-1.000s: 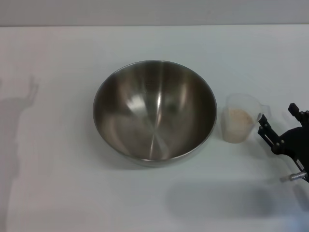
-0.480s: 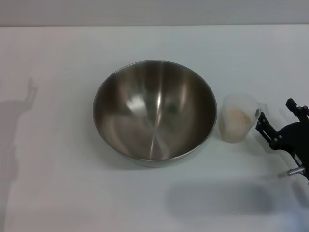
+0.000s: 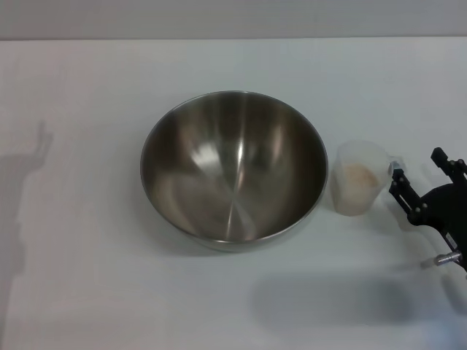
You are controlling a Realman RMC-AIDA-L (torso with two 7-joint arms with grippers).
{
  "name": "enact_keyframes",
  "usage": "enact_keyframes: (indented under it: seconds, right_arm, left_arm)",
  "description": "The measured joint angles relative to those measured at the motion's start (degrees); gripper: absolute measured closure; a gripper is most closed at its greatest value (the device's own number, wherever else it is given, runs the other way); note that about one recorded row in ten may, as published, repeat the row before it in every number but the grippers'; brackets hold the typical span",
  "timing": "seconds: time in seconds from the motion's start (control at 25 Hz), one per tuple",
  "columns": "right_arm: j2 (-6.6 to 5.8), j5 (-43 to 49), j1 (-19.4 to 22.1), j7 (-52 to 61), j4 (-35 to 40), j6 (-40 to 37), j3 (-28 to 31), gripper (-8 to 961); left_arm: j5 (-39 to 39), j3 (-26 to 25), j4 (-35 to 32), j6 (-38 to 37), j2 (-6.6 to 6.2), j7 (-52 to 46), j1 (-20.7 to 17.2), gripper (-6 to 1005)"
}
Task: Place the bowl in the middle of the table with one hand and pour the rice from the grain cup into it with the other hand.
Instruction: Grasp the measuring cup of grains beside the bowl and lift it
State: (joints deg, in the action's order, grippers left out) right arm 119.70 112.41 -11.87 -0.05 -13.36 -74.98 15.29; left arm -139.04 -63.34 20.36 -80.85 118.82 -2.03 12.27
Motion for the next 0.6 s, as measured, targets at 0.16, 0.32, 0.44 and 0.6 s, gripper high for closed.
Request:
enact_keyframes:
  seconds: [0.16, 0.32, 0.44, 0.6]
  right_arm:
    - [0.00, 0.00, -0.19, 0.00, 0.00, 0.08, 0.04, 233]
    - [0.00, 0.00, -0.57, 0.09, 0.00, 0.47, 0.70, 356]
    - [0.02, 0.00, -0.59, 0.01, 0.02, 0.49, 0.71, 449]
    - [0.05, 0.00, -0.79, 0.00, 0.03, 0.54, 0.71, 572]
  left_arm:
    - [0.00, 0.00, -0.34, 0.32, 0.00, 0.00, 0.11, 170]
    - [0.00, 0.03, -0.40, 0.42, 0.00, 0.00, 0.06, 170]
    - [0.00, 0.04, -0.43, 0.42, 0.00, 0.00, 0.00, 170]
    - [0.00, 0.06, -0.80, 0.43, 0.00, 0.00, 0.03, 171]
